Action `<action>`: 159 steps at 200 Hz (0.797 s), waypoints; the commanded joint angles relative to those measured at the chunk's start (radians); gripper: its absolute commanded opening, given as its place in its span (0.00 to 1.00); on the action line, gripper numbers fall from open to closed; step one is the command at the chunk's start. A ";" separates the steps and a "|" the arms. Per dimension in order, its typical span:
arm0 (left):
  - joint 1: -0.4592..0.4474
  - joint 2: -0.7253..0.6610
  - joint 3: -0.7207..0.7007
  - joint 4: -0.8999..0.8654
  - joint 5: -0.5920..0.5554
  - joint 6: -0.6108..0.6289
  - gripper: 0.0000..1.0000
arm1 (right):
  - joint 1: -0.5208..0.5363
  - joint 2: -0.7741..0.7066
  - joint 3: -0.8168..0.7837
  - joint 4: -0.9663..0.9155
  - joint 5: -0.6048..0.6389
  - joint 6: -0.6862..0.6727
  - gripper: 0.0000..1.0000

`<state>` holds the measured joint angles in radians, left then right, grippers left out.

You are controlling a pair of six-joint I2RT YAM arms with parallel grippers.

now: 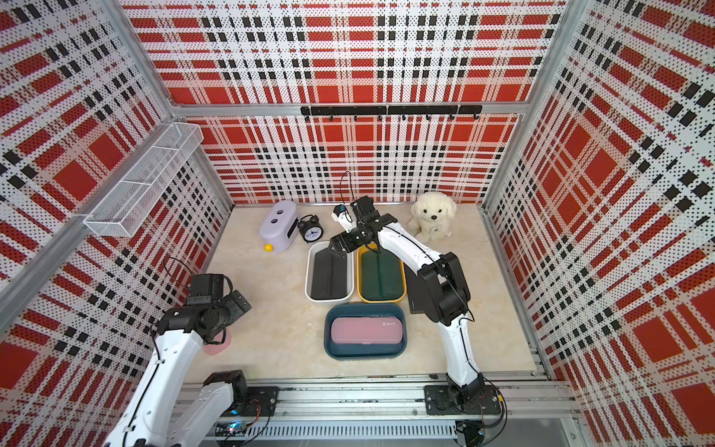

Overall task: Place the pencil cases by color into the storage box
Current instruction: Move the pencil case to the center of the board.

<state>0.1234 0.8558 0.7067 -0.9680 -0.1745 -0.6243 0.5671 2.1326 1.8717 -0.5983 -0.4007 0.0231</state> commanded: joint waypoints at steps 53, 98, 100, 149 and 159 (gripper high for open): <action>0.067 -0.014 0.005 0.180 0.028 -0.076 0.99 | 0.020 0.030 0.020 0.018 -0.019 -0.004 1.00; 0.236 0.190 0.114 0.203 0.024 0.115 0.99 | 0.020 0.038 0.023 0.015 -0.016 -0.023 1.00; 0.248 0.196 0.119 0.205 0.030 0.125 0.99 | 0.020 0.038 0.024 0.015 -0.016 -0.025 1.00; 0.440 0.391 0.269 0.186 0.127 0.379 0.99 | 0.020 0.052 0.024 0.018 -0.015 -0.048 1.00; 0.438 0.421 0.280 0.189 0.148 0.399 0.99 | 0.019 0.058 0.026 0.021 -0.018 -0.049 1.00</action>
<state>0.5461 1.2228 0.9337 -0.7853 -0.0845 -0.3672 0.5800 2.1532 1.8721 -0.5922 -0.4080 -0.0071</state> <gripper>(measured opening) 0.991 0.995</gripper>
